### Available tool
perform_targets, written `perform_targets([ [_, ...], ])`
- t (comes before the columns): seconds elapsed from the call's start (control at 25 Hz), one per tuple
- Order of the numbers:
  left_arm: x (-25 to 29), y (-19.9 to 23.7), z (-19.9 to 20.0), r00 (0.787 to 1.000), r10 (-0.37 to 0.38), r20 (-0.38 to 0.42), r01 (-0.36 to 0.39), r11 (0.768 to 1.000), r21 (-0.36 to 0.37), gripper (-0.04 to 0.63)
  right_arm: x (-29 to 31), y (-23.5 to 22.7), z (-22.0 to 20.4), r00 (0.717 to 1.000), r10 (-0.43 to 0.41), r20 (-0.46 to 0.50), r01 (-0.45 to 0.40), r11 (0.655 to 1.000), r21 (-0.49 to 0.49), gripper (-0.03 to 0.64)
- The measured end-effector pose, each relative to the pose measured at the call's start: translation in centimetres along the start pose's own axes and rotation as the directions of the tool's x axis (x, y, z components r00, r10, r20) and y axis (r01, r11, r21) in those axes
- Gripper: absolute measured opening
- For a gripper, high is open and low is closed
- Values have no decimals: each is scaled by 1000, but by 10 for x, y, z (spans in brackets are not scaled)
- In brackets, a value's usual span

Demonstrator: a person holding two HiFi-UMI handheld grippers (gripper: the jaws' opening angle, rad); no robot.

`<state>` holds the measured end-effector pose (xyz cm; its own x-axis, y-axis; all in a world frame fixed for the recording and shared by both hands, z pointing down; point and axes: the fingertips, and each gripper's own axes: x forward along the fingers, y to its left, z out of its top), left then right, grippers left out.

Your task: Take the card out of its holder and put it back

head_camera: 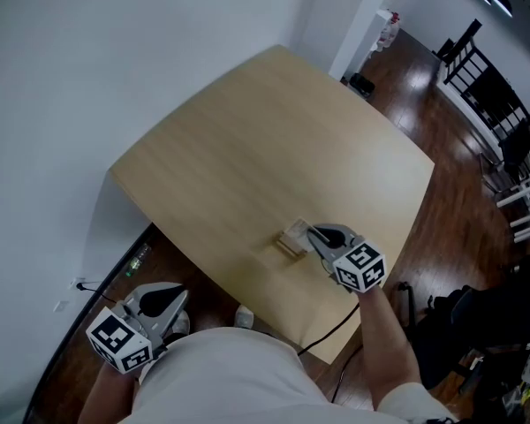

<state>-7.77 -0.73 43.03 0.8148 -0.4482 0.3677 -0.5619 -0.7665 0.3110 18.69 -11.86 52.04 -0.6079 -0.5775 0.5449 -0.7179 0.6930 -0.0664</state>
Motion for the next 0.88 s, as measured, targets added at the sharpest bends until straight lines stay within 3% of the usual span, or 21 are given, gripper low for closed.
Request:
perform_targets([
  [0.36,-45,21,-5,998,-48,30,47,999,26,5,-16,51,39,999,-48,19,49,998,-35,21],
  [0.68,-94,43,-22,995,-90,38,88,995,44,5,-7,149,74,999,-19,36,21,998,-62,21],
  [0.88,-127,54,-30,993,-106,42,104,993,53,5,-5,227,99,996,47,80,-44,998,-46,21],
])
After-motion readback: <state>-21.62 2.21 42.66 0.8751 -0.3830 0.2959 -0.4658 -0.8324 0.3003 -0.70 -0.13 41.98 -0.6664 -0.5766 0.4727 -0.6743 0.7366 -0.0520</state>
